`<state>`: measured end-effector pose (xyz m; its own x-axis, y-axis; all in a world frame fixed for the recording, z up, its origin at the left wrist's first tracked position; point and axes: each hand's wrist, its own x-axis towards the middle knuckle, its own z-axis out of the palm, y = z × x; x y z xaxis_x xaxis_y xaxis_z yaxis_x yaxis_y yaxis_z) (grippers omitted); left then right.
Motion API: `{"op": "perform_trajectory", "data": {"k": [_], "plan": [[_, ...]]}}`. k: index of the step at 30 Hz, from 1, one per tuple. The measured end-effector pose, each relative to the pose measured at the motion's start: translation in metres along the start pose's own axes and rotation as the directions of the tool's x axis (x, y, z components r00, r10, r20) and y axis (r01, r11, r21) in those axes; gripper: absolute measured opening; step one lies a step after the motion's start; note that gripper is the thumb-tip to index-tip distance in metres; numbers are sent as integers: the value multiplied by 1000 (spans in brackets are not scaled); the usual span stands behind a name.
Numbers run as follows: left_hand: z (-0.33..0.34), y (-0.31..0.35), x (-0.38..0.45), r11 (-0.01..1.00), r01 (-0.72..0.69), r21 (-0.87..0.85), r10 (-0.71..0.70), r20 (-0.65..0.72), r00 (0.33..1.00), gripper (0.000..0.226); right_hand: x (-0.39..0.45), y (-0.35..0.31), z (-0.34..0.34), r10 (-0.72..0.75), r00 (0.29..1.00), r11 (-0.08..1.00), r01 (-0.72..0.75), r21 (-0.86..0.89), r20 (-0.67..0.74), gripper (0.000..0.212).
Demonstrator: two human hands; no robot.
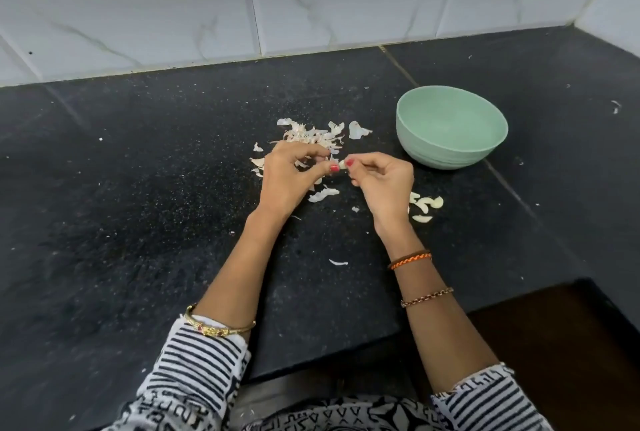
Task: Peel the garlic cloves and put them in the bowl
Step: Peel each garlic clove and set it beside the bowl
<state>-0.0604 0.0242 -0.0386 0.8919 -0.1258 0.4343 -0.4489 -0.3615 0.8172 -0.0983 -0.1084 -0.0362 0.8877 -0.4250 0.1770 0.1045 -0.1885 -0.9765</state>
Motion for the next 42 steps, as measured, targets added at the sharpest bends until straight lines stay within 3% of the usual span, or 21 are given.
{"op": "perform_trajectory", "data": {"k": [4,11,16,20,25,32,36,42], "plan": [[-2,3,-3,998,41,-39,-38,87,996,19,-5,-3,-3,29,998,998,-26,63,-48,10],[2,0,-5,996,-67,53,58,156,986,7,-14,-7,2,-27,999,999,28,24,-42,8],[-1,-3,-4,986,-125,113,104,175,979,18,-12,-3,-1,7,986,1000,-2,27,-166,12],[-3,-12,-2,933,-219,285,169,189,967,21,-16,2,-16,-46,958,988,2,-153,-283,10],[-2,-6,-7,924,-71,375,28,119,992,11,-25,8,-40,-212,894,915,39,-402,-394,8],[-2,-4,-7,928,-57,368,47,36,998,27,-34,10,-49,-189,910,813,-66,-578,-370,16],[-2,-8,-6,950,-70,304,68,17,998,37,-33,13,-51,-219,903,830,-27,-558,-369,17],[-2,-14,-3,964,-88,252,102,-43,994,28,-27,6,-40,-311,904,845,122,-520,-294,17]]}}
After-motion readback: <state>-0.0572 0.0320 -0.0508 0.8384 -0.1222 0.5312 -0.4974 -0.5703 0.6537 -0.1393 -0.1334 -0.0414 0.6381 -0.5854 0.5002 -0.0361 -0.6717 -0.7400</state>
